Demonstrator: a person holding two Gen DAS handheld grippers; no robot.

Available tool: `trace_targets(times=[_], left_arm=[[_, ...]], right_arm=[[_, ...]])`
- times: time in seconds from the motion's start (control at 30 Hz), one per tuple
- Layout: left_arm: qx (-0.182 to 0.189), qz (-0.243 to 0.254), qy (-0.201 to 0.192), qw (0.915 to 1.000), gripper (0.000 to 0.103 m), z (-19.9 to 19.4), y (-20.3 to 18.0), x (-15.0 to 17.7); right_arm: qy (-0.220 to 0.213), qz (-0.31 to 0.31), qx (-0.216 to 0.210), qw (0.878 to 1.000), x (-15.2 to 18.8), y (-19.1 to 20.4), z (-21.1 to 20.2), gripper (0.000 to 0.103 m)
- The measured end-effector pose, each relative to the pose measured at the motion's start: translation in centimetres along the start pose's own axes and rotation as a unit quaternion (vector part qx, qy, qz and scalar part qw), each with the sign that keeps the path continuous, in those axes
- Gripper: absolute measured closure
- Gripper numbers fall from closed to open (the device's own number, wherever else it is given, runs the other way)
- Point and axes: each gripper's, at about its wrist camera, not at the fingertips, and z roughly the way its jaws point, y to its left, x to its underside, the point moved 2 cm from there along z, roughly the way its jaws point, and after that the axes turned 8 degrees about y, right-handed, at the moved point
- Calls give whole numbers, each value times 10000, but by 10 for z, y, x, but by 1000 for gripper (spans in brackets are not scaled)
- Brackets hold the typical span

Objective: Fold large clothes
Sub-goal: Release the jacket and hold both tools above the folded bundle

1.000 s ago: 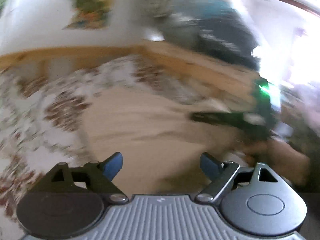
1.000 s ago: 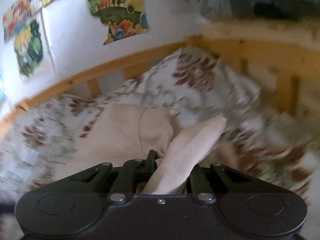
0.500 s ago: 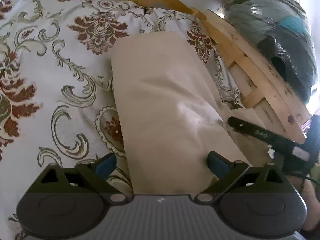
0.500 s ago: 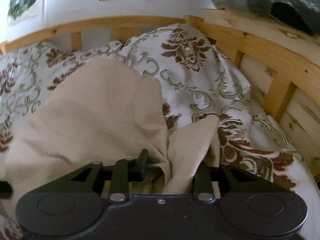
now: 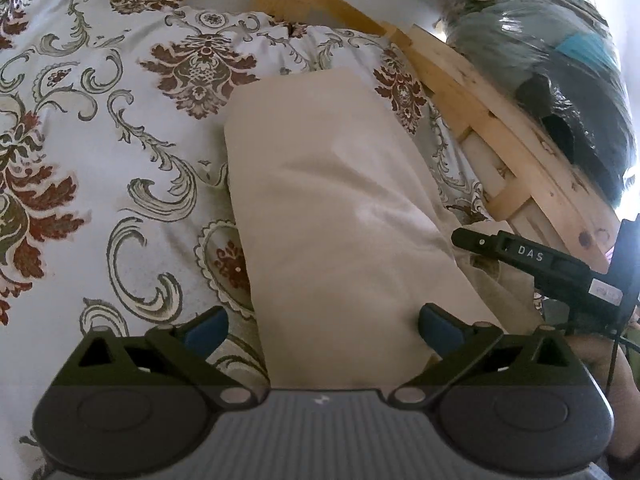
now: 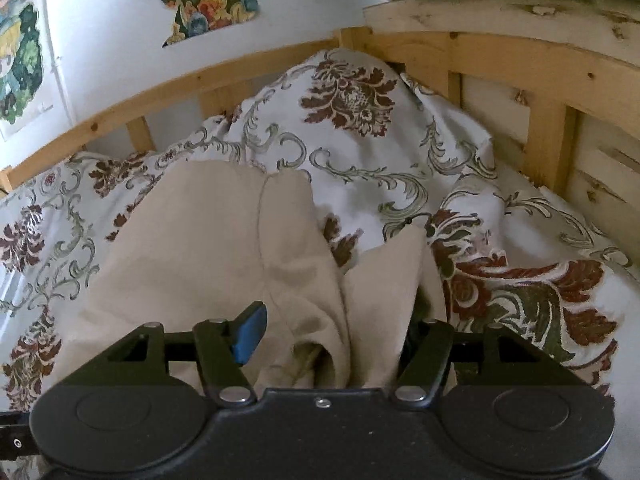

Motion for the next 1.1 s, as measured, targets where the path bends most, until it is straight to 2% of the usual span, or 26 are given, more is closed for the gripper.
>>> trace_targets(times=[0.43,0.67,0.77,0.87,1.0,1.1], left_arm=[[31,-67,33,10000,0,0,2,-1],[125,-221,77,9996,0,0,5,-3],[223,-305,19,9993,1,-2,5,-5],[326,-308,-84,9990,1,-4,4,-8],[247,-197,-54,9995,1,2,1,-11],[206,-107,14,9997,0,7,2,-10]], right_arm=[[108,-142,171,9997,1,1,5,34],[57,-227,141,9996,-1,3,5,25],[-413,-123,235,9988,-6,1,-6,16],[-1086,-151,464,9929,-12,3,-18,4],[-1800,-1057,735,9752,-27,19,-12,2],[-1873,-1514,524,9691,-35,22,5,1]])
